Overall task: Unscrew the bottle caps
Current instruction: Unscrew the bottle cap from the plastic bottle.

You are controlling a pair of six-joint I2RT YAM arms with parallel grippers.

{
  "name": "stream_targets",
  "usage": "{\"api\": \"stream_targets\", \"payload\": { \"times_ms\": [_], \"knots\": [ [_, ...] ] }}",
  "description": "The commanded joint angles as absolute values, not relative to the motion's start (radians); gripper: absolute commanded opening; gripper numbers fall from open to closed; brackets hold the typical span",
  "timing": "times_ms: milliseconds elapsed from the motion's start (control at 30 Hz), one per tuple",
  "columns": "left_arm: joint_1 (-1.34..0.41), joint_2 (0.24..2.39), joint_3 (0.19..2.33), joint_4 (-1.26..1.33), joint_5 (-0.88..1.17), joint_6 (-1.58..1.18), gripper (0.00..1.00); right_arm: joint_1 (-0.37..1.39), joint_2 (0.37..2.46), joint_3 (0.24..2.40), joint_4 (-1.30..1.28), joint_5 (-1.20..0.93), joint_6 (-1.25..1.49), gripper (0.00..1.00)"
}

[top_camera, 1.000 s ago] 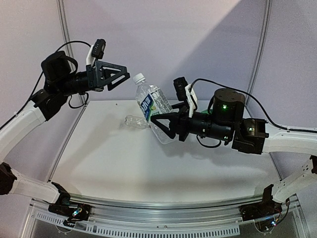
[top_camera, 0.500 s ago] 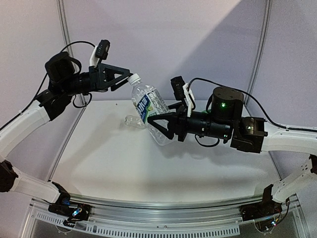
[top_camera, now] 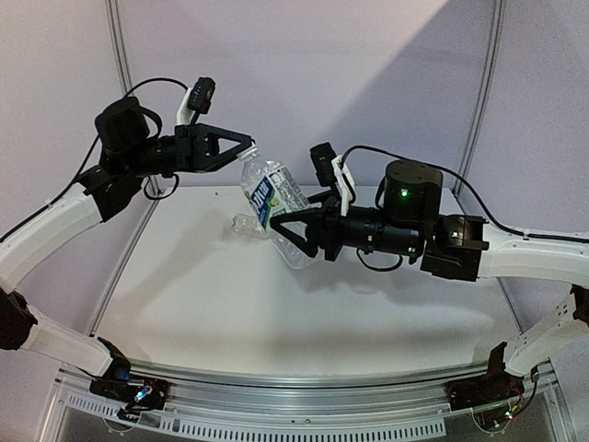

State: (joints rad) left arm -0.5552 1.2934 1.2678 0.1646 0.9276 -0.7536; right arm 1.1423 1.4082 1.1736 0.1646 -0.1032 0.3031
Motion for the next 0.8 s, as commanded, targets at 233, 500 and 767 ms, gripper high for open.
{"api": "stream_targets", "payload": {
  "times_ms": [233,500,767],
  "knots": [
    [-0.591,1.395,1.375,-0.098,0.759,-0.756,0.02,1.143,1.477,1.309,0.064,0.080,0.217,0.00],
    [-0.635,1.482,1.534,-0.500,0.400,-0.873,0.05,1.229,1.729,1.607,-0.267,0.606,-0.040,0.00],
    [-0.637,1.474,1.535,-0.531,0.368,-0.902,0.11,1.247,1.755,1.609,-0.243,0.596,-0.066,0.00]
  ]
}}
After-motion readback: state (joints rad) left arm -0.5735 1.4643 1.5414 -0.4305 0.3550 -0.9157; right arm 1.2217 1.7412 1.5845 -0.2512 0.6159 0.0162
